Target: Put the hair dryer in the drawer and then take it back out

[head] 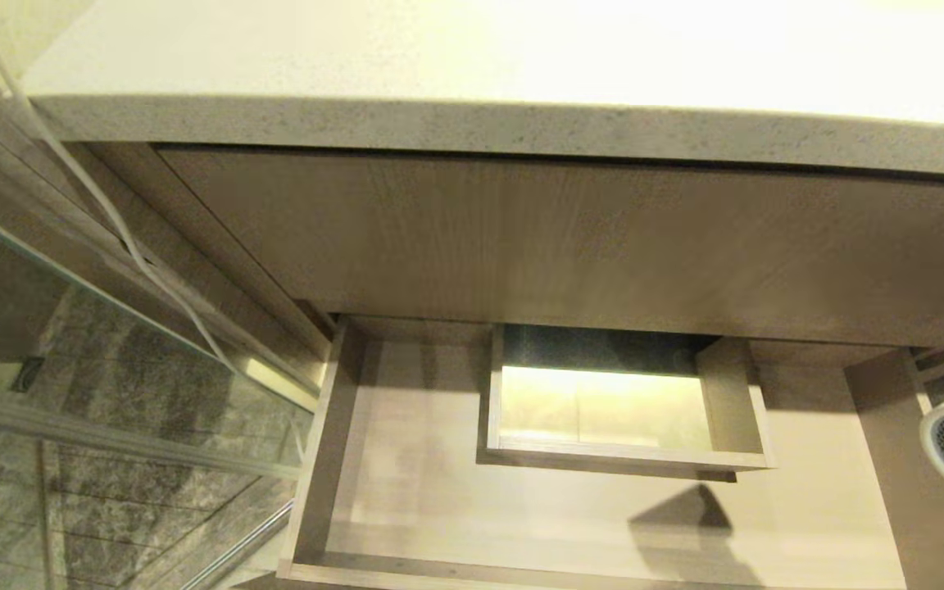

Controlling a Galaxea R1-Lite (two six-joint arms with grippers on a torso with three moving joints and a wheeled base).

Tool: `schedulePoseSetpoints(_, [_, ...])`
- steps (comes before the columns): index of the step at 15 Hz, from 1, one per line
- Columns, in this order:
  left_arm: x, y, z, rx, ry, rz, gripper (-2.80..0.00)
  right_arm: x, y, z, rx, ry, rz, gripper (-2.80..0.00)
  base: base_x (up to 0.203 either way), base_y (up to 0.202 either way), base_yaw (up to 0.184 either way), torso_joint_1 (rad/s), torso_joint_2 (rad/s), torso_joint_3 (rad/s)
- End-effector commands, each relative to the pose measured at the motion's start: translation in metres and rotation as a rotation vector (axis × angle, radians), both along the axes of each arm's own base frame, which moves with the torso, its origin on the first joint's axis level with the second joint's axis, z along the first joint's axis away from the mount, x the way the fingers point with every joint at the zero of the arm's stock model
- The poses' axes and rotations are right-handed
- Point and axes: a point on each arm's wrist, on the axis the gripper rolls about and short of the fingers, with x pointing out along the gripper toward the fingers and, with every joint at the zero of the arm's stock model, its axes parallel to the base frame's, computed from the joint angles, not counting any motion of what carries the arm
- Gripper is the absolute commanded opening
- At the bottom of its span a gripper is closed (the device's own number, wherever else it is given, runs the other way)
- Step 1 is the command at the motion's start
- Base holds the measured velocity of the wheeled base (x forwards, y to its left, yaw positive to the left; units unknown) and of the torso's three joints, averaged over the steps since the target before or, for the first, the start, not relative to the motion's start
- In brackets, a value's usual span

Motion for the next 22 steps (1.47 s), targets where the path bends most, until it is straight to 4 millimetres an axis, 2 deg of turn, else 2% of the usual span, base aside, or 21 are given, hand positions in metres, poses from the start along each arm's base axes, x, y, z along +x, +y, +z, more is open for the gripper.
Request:
schedulePoseSetpoints(1, [0.0,0.0,0.0,0.0,0.0,0.0,0.0,-0.0015,0.0,-0.0004,-0.002,-0.004,0.001,-2.8,0.0,0.0,0.0,0.187,-0.48,-0.309])
schedulePoseSetpoints(16, [0.0,0.0,0.0,0.0,0.0,0.0,0.0,-0.0055,0.0002,0.0,-0.043,-0.052,0.024,-2.8,0.0,0.0,0.0,0.238,-0.56,-0.321])
schedulePoseSetpoints(22, [0.0001,0.0,0.0,0.0,0.001,0.0,0.0,-0.0065,0.0001,-0.0019,-0.043,-0.035,0.021,-2.8,0.0,0.0,0.0,0.161,-0.34,-0.186])
